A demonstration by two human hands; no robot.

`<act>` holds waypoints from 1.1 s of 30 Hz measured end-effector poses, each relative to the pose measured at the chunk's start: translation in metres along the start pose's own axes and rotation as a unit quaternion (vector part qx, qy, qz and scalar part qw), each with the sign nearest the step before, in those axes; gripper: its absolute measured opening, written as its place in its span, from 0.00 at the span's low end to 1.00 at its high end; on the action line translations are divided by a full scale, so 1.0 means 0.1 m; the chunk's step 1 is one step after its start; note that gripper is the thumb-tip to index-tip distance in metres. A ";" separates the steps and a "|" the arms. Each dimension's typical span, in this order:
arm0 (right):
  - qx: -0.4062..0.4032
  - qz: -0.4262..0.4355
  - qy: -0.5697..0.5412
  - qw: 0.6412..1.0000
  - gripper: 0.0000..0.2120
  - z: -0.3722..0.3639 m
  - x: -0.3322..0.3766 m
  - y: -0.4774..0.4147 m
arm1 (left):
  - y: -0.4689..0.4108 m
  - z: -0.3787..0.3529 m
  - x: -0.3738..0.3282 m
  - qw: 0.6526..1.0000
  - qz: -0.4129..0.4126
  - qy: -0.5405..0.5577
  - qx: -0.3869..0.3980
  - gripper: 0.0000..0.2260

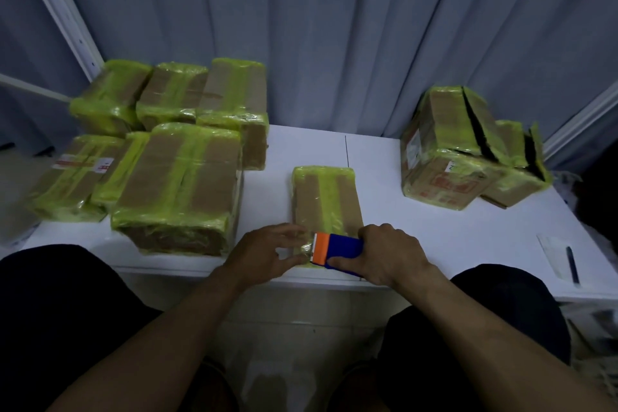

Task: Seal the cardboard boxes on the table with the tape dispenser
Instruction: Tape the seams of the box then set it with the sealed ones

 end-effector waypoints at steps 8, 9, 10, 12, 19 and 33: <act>-0.007 0.023 -0.013 1.000 0.36 -0.02 -0.02 0.01 | 0.01 -0.04 -0.10 0.994 -0.031 -0.088 -0.050 0.15; -0.013 0.025 -0.014 0.999 0.35 0.00 -0.01 0.04 | 0.01 -0.04 -0.10 0.994 -0.031 -0.092 -0.050 0.16; -0.020 0.028 -0.019 0.999 0.34 0.02 -0.02 0.08 | 0.02 -0.04 -0.11 0.994 -0.031 -0.094 -0.049 0.16; -0.032 0.034 -0.030 0.998 0.30 0.07 -0.04 0.16 | 0.02 -0.02 -0.12 0.994 -0.030 -0.097 -0.046 0.16; -0.039 0.014 -0.034 0.999 0.28 0.14 -0.23 0.37 | 0.12 -0.02 -0.11 0.994 -0.016 -0.084 -0.063 0.14; -0.013 0.000 -0.002 1.000 0.33 -0.09 -0.18 0.22 | 0.21 -0.10 -0.27 0.981 0.046 -0.187 0.020 0.23</act>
Point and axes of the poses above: each hand's wrist, its own y-axis away from the middle knuckle, its own z-axis out of the back of the hand, x = y × z, the point moved 9 cm from there along -y, towards the middle knuckle, and after that the axes turned 12 degrees about x, right-handed, at the moved point
